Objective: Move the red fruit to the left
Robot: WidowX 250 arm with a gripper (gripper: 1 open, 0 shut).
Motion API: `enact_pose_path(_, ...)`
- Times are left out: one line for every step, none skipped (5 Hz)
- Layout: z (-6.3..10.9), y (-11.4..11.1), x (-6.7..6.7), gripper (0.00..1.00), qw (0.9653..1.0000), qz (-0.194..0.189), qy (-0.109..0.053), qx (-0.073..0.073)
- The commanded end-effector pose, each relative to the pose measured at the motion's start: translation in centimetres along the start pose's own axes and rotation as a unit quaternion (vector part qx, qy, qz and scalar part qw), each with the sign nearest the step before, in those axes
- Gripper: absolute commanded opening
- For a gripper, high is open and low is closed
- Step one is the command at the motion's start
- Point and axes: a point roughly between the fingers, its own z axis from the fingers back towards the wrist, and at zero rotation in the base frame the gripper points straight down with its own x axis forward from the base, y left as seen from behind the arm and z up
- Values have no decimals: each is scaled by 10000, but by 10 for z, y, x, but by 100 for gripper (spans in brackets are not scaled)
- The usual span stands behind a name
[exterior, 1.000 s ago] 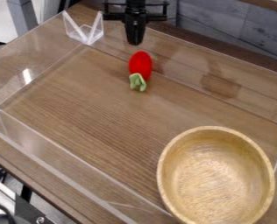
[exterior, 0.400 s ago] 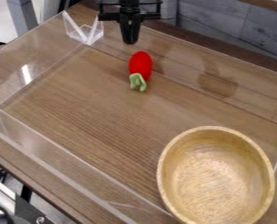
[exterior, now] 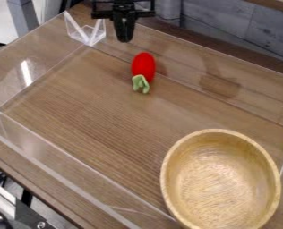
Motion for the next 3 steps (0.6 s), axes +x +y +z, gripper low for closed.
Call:
enact_pose_path(13, 7, -1, 100, 9989, -393, -256, 75)
enact_pose_path(15, 8, -13, 100, 9956, -889, -219, 185)
enact_pose_path(18, -5, -20, 100, 9935, -1098, -189, 244)
